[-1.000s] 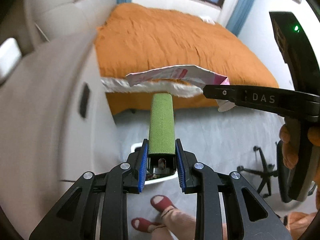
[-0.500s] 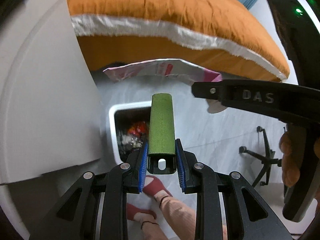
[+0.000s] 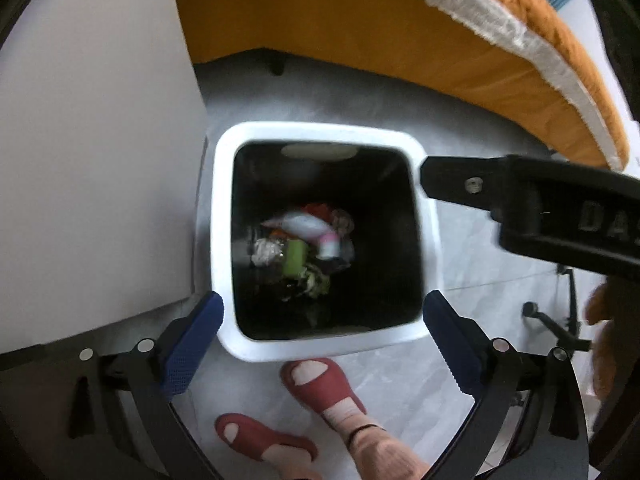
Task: Collect trash
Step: 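Carry both items down over the white bin and open both tools, then raise both tools back toward the remaining trash on the desk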
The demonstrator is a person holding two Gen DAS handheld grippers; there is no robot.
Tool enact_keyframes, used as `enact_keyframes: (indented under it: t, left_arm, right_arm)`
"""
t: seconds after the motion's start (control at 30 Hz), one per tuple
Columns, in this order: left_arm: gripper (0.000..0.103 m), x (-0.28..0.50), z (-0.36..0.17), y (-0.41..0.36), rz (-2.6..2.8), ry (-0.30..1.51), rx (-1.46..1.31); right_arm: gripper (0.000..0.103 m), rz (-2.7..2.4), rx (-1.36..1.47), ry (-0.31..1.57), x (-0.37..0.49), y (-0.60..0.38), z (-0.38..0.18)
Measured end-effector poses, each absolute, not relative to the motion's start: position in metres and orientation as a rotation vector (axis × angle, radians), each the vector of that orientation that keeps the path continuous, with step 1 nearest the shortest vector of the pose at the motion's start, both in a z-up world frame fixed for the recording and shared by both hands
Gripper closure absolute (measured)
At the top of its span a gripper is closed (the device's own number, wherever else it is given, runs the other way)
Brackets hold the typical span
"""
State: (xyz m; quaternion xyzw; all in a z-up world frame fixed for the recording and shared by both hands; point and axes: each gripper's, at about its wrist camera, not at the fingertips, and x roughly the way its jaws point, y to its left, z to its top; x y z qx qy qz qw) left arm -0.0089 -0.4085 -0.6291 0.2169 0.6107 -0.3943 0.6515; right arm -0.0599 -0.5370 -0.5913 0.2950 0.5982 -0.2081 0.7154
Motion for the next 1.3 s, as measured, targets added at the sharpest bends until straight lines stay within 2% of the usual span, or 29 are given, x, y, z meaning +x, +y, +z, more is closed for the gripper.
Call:
enact_keyframes:
  t: [0.1,0.33,0.57,0.7,1.07,1.3]
  left_arm:
    - [0.005,-0.008,-0.634,-0.409,-0.887,1.394,0.493]
    - [0.005,-0.005,-0.61,-0.406,-0.888,1.386,0.484]
    - [0.005,-0.006,-0.549,-0.403,-0.883,1.364,0.43]
    - [0.005,-0.016,-0.488,-0.402,-0.892,1.317,0.413]
    - [0.005,-0.024,-0.285,-0.379,-0.866,1.115,0.37]
    - [0.005,-0.001,-0.192,-0.333,-0.775,0.944,0.312]
  right_arm:
    - [0.01,-0.454,0.63,1.339,-0.06,-0.533,-0.589]
    - [0.008,-0.433,0.624,1.341,-0.058,-0.53,-0.568]
    - [0.008,-0.432,0.616,1.304,-0.052,-0.534,-0.517]
    - [0.008,-0.42,0.609,1.265,-0.056,-0.533,-0.467]
    - [0.005,-0.394,0.529,1.007,-0.078,-0.522,-0.266]
    - [0.005,-0.27,0.39,0.85,-0.048,-0.489,-0.173]
